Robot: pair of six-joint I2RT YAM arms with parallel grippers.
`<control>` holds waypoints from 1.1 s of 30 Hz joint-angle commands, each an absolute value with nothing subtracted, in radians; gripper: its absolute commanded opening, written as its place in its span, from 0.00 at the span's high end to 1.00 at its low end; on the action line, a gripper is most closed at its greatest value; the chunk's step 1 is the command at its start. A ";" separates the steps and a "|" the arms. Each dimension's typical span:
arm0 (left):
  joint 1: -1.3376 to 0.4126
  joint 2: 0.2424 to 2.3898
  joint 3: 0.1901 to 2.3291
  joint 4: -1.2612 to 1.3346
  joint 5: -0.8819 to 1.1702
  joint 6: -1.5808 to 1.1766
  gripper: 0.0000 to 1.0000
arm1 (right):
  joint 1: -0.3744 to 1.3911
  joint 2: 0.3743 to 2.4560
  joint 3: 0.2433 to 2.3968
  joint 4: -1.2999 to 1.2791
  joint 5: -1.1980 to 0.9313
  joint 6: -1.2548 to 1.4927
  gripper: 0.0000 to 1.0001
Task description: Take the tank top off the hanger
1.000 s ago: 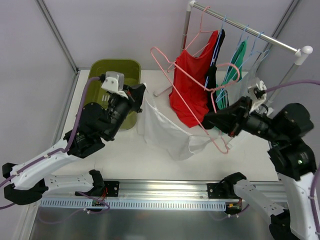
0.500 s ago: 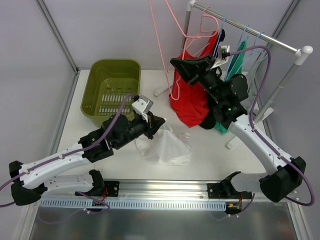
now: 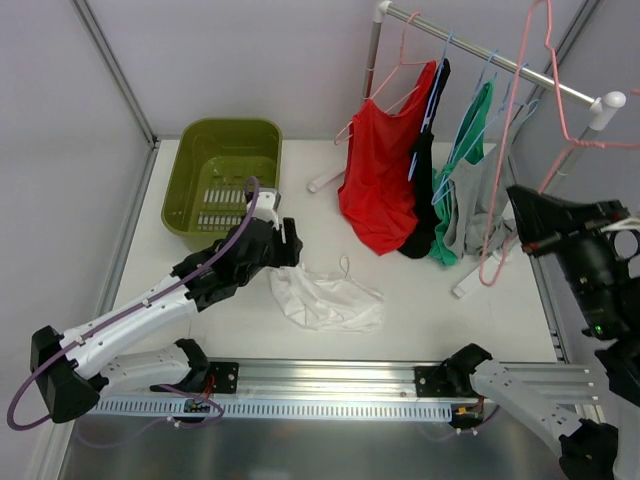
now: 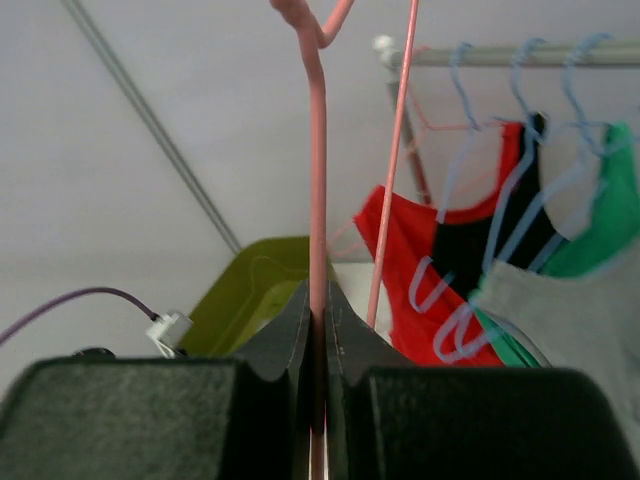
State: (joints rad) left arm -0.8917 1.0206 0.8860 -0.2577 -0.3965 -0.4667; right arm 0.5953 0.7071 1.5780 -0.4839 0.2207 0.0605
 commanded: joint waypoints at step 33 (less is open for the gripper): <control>-0.857 0.746 0.920 -0.568 -0.252 -0.431 0.01 | 0.150 1.152 1.922 -0.971 0.292 0.091 1.00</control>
State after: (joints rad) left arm -0.8566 0.7605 0.9264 -0.5674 -0.2615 -0.4522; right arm 0.1780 1.1412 1.8282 -1.0470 0.3737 0.1207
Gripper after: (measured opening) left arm 0.986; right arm 0.050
